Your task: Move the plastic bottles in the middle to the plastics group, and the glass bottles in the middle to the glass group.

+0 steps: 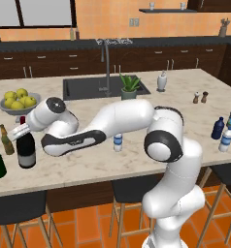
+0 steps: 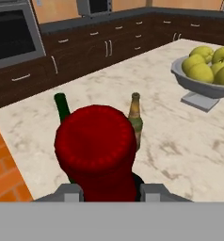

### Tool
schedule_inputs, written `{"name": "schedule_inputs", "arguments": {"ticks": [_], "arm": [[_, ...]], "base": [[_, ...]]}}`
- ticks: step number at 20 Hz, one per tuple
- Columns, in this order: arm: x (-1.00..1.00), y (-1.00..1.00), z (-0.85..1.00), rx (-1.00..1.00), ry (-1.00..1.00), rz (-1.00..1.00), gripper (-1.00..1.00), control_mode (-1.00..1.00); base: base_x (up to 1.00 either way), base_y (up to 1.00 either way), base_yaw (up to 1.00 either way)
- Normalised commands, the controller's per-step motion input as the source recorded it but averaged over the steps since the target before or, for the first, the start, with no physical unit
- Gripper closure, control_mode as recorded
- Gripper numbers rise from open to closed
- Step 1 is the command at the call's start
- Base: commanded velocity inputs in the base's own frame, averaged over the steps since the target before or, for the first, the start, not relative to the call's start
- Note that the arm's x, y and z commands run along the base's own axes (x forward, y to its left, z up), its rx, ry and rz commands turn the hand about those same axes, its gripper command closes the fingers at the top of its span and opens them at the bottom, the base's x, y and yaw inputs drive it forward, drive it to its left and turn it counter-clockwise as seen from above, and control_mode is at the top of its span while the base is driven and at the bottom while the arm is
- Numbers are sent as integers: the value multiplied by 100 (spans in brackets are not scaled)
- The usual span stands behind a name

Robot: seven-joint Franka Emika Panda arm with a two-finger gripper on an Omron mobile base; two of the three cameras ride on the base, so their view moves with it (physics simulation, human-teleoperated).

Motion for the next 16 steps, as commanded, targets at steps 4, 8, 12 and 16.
{"name": "schedule_inputs", "arguments": {"ticks": [4,8,12,16], "arm": [[0,1,-52,0,-1,0,100,-100],[0,0,-31,0,-2,0,100,-100],[15,1,0,0,-3,0,100,-100],[55,23,0,0,-3,0,100,-100]], "base": [[0,0,0],[0,0,0],[0,0,0],[0,0,0]]}}
